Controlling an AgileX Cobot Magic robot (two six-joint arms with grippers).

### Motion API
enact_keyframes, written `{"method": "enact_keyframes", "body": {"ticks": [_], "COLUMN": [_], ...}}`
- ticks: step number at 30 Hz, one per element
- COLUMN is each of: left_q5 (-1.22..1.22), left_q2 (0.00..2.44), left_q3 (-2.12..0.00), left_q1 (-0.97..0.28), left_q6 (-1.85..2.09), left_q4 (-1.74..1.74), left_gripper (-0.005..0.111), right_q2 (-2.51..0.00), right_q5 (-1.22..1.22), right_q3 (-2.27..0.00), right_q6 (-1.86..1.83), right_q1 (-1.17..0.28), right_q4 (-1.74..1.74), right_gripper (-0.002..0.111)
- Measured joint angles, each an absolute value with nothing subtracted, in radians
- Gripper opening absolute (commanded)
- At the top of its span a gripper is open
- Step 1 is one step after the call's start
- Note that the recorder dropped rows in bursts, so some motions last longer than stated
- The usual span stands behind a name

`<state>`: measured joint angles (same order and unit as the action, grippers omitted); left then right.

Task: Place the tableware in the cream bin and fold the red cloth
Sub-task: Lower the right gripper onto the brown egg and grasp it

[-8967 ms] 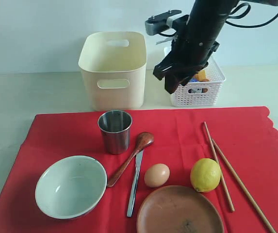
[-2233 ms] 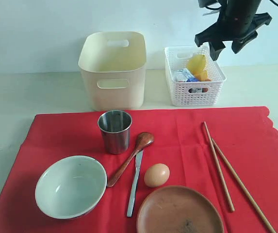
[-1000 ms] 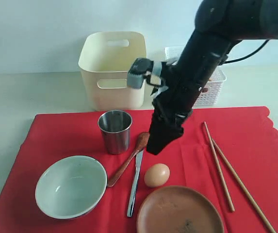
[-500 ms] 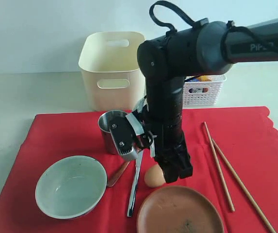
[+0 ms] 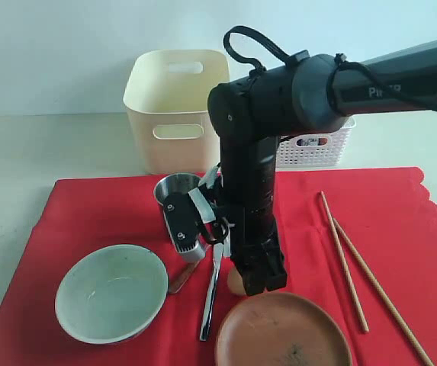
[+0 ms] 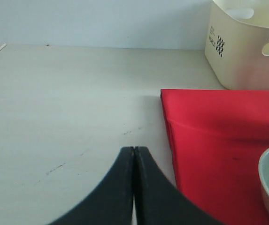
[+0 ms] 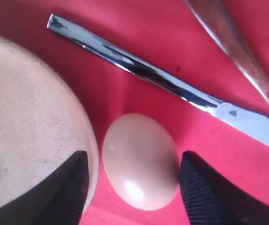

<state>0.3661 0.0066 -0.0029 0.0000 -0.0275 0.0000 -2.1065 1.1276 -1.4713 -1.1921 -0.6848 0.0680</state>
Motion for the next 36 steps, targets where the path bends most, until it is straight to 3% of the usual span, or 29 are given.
{"method": "enact_keyframes", "body": {"ticks": [6,10,18,36], "left_q5": [0.366,0.366,0.366,0.366], "left_q2": [0.007,0.007,0.007,0.007], "left_q3": [-0.003,-0.003,-0.003,-0.003], "left_q1": [0.000,0.000,0.000,0.000], "left_q6": [-0.027,-0.027,-0.027,-0.027], "left_q4": [0.000,0.000,0.000,0.000], "left_gripper": [0.000,0.000,0.000,0.000], "right_q2": [-2.131,-2.131,-2.131,-2.045], "right_q5": [1.128,1.121,1.112,1.038], "right_q3": [-1.471,-1.471,-1.471,-1.471], "right_q6": [-1.192,-1.189,-1.131,-1.024], "right_q1": [-0.685,-0.685,-0.685,-0.685], "right_q4": [0.069,0.069,0.069,0.054], "right_gripper": [0.055,0.048,0.000,0.000]}}
